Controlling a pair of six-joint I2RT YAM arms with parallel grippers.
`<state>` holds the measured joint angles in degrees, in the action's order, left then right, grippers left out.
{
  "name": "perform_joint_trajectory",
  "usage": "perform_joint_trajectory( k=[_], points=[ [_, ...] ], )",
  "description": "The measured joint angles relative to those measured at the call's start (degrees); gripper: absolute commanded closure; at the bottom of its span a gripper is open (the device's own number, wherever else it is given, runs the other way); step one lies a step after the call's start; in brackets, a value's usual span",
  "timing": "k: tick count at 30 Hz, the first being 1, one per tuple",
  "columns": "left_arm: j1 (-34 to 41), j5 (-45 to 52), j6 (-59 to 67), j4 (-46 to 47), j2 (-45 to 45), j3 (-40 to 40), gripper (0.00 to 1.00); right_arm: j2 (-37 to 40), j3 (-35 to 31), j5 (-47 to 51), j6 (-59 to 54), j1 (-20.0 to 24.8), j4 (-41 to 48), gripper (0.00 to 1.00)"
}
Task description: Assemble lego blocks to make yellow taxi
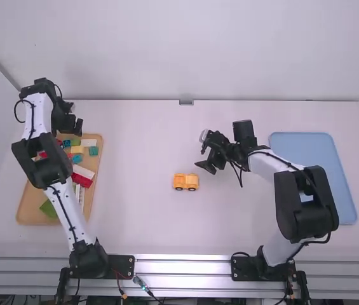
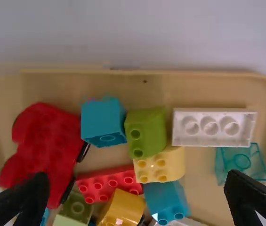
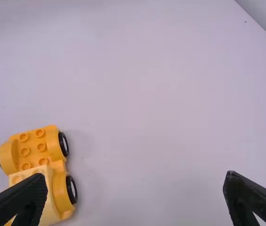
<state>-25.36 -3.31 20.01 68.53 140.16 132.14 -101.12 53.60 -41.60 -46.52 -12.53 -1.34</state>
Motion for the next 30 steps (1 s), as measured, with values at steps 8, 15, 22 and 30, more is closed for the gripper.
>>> perform_joint_trajectory(
  k=[8,15,22,30],
  points=[
    [-0.1,-0.4,-10.0,-0.4,0.0,-2.1,0.01,0.0,0.0,0.0,-0.1,0.0,0.0,0.01],
    [0.0,-0.4,-29.0,-0.2,0.0,-2.6,0.01,0.0,0.0,0.0,1.4,0.0,-0.3,0.01],
    [0.0,1.2,-47.3,1.2,0.0,-2.6,0.01,0.0,0.0,0.0,1.8,0.0,-0.5,0.01],
    [0.0,2.0,-53.3,-2.9,0.0,-3.9,0.01,0.0,0.0,0.0,4.5,0.0,-3.0,0.01]
  ],
)
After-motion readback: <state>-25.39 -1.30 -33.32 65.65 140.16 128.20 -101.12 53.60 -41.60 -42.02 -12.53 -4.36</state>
